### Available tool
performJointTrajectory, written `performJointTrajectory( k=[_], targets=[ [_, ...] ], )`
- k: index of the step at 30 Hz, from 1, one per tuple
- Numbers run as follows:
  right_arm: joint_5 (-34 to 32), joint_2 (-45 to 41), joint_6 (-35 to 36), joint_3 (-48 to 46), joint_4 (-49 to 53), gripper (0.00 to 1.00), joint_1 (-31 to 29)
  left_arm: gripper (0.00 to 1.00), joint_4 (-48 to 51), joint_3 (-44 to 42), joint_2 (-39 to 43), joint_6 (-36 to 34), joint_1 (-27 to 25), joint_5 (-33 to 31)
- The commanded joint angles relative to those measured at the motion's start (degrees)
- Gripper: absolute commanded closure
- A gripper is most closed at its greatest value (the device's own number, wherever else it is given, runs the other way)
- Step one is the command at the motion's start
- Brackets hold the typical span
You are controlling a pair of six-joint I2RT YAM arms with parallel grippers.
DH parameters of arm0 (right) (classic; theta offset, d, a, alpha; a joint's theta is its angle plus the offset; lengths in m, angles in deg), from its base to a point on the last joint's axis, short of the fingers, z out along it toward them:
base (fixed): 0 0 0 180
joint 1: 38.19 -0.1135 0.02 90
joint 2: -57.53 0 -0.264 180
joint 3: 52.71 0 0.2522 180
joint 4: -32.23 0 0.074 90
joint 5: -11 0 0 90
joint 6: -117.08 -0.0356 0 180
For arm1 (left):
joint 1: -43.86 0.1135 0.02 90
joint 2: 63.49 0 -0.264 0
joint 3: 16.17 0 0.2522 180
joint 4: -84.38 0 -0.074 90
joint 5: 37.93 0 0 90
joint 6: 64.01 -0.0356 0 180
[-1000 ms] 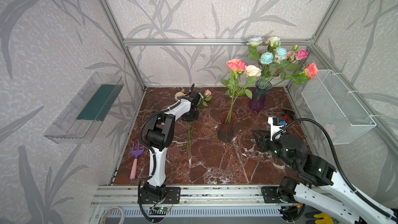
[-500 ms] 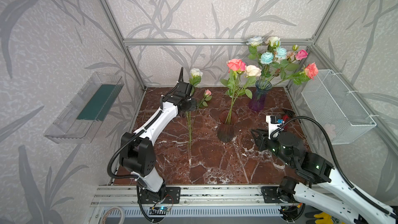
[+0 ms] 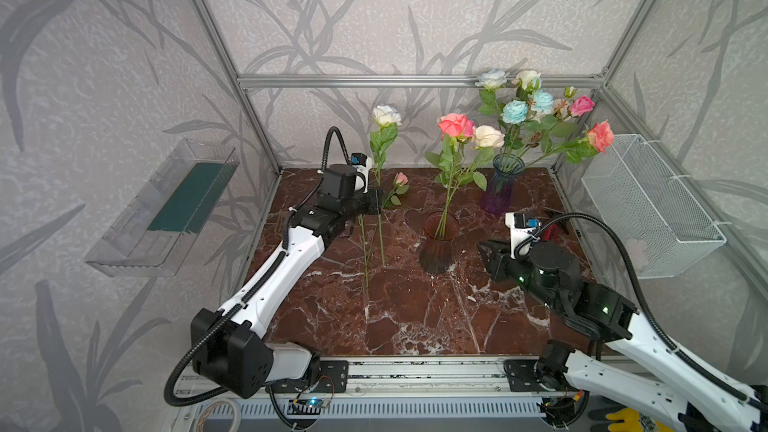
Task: Arrange the flowers into the vase
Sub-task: 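Lift the white rose upright with left while right reaches toward its stem, then grasp the white rose stem with the right gripper from the left gripper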
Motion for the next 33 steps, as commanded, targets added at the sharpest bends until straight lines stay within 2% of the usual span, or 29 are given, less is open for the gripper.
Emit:
performJointTrajectory(
  k=[1,6,12,16,22,33],
  targets=[
    [2.74,2.52,1.99,4.17,-3.87,0.65,0.17,1.0,-9.31,-3.16,4.23,-0.67,-1.18,10.43],
    [7.69,8.54,4.0,9.94,-8.52,0.63,0.08,1.0,-12.96,-5.71,8.97,-3.44,-6.58,16.83],
    [13.93,16.94,3.93,16.19,-15.21,0.58,0.01,1.0,-13.36,-5.55,9.25,-3.22,-12.28,20.88],
    [15.74,19.77,2.74,17.24,-19.79,0.58,0.0,1.0,-13.41,-5.56,9.14,-3.13,-13.44,20.76],
    [15.14,22.54,2.63,18.26,-21.44,0.58,-0.01,1.0,-14.54,-5.9,9.88,-2.03,-13.55,21.73],
    [16.9,24.32,0.19,18.1,-22.95,0.92,-0.01,1.0,-14.77,-6.08,10.2,-1.99,-13.54,21.53]
  ],
)
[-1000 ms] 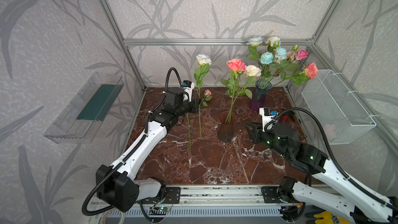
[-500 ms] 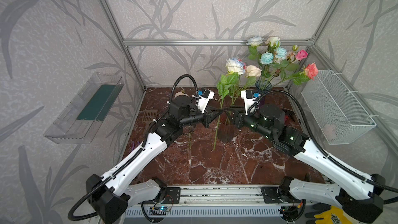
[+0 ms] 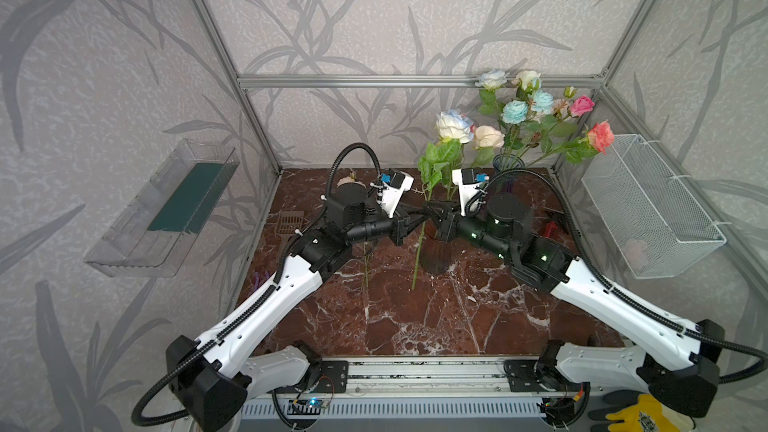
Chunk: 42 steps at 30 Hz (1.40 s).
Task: Arrange the flowers into the vase
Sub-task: 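Grasp the white rose stem with the right gripper from the left gripper, then lower the white rose into the red vase with right while left withdraws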
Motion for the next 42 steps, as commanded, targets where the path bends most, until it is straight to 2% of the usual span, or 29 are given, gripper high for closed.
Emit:
performJointTrajectory(
  k=[1,4,5,7,9,12,14,18,22,24,29,39,42],
  targets=[
    [1.19,-0.5,-1.15,0.89,-2.57,0.93,0.01,0.99,-1.88,-0.33,1.39,-0.01,-0.31,0.74],
    [0.98,-0.94,-1.29,0.97,-2.57,0.95,0.06,0.81,-2.0,-0.39,1.41,0.25,-0.3,0.21],
    [0.65,-1.07,-1.11,1.14,-2.53,0.95,0.01,0.68,-1.97,-0.62,1.55,0.16,-0.27,-0.26],
    [-0.32,-1.25,-0.64,1.64,-2.07,0.96,0.06,0.53,-2.46,-1.4,2.04,0.07,-0.16,-1.77],
    [-1.45,-1.34,0.63,2.79,-1.16,0.96,0.01,0.45,-2.36,-1.56,2.43,-0.3,0.02,-2.46],
    [-4.45,-1.51,3.86,4.88,0.43,0.96,0.01,0.4,-1.53,-1.67,3.45,-1.42,0.42,-4.68],
    [-6.89,-1.69,7.38,7.32,2.34,0.96,0.02,0.38,-1.45,-2.38,4.81,-2.26,0.88,-8.5],
    [-13.45,-1.95,15.83,12.28,5.4,0.96,0.42,0.36,-5.15,-6.18,8.45,-1.65,2.3,-20.37],
    [-18.9,-2.65,22.42,13.89,3.74,0.96,1.58,0.35,-8.87,-9.12,10.64,0.88,4.91,-25.71],
    [-22.39,-2.84,25.7,13.67,1.74,0.96,1.75,0.35,-9.88,-9.62,10.7,1.98,6.53,-25.77],
    [-24.06,-1.81,29.88,11.68,-2.08,0.96,2.78,0.35,-12.03,-10.06,8.86,5.58,10.19,-22.65],
    [-22.2,1.15,27.93,4.43,-7.78,0.96,4.48,0.35,-14.11,-11.01,7.59,8.05,12.77,-21.8],
    [-21.58,2.08,26.26,3.73,-6.46,0.94,4.58,0.35,-14.14,-11.05,7.47,8.11,12.95,-21.83]
  ],
)
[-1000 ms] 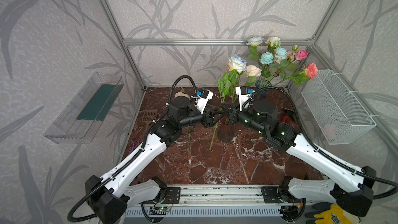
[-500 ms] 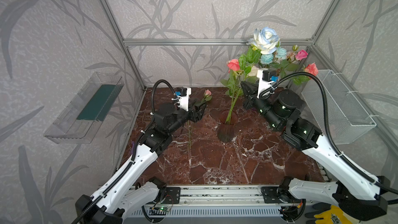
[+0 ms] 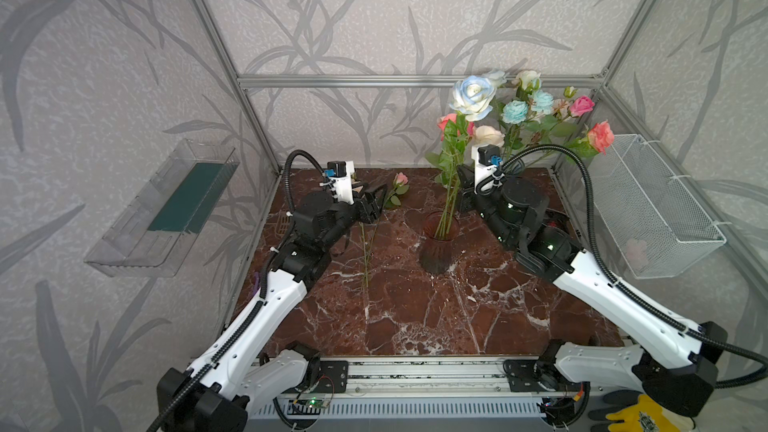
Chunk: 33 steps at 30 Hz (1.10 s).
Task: Arrange the flowers into the vase
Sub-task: 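Lower the white rose into the red vase with right while left withdraws, then open the right gripper and draw back while left lowers onto remaining roses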
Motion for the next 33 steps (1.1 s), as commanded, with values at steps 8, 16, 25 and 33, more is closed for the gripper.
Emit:
performJointTrajectory(
  k=[8,16,25,33],
  targets=[
    [0.44,0.6,-5.16,-3.7,0.88,0.72,0.26,0.35,-2.58,-0.25,-0.88,1.99,1.3,1.67],
    [1.1,-2.03,-7.44,-5.43,6.23,0.64,0.01,0.35,-0.4,0.94,-2.81,1.85,1.54,0.64],
    [0.51,-11.32,-9.6,-6.72,10.54,0.64,-5.05,0.36,9.77,5.74,-10.46,2.01,1.56,-6.78],
    [1.26,-19.23,-14.46,-10.36,13.61,0.64,-6.31,0.43,29.04,17.61,-27.2,0.49,2.09,-13.94]
  ],
)
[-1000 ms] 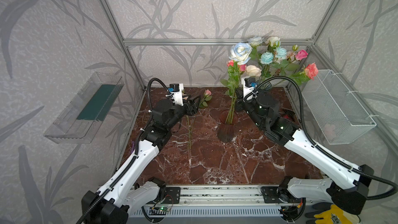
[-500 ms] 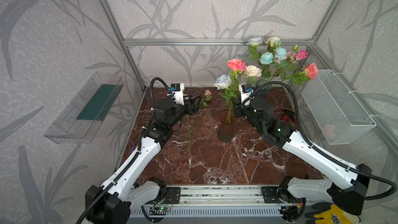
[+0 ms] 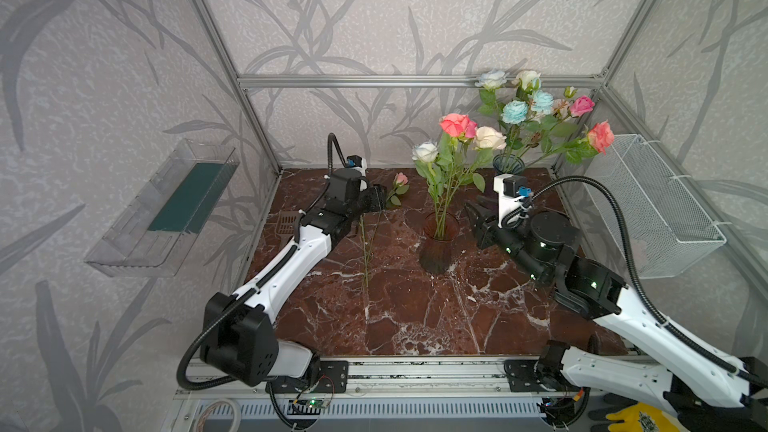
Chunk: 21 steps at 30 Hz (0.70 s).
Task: Arrange the flowers into the vase
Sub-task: 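Open the right gripper and draw back while left lowers onto remaining roses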
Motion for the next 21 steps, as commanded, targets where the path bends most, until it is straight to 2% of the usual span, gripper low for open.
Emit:
performJointTrajectory(
  k=[1,5,7,11,21],
  targets=[
    [-0.62,-3.27,-3.1,-2.67,2.06,0.64,-0.26,0.44,11.53,3.96,-5.6,-1.09,0.47,-4.71],
    [-2.25,-7.21,-4.57,-5.73,3.4,0.63,-0.24,0.44,15.9,7.09,-11.99,-2.47,0.73,-6.08],
    [-2.78,-9.52,-6.1,-7.89,3.81,0.63,-0.26,0.47,19.2,9.68,-15.91,-3.45,0.73,-7.19],
    [-3.48,-13.6,-8.45,-11.74,4.77,0.63,-0.25,0.52,26.71,14.67,-22.23,-2.75,0.78,-12.83],
    [-6.68,-21.13,-10.53,-15.97,7.7,0.63,-0.25,0.54,30.07,15.67,-28.08,-1.64,0.39,-7.96]
  ],
)
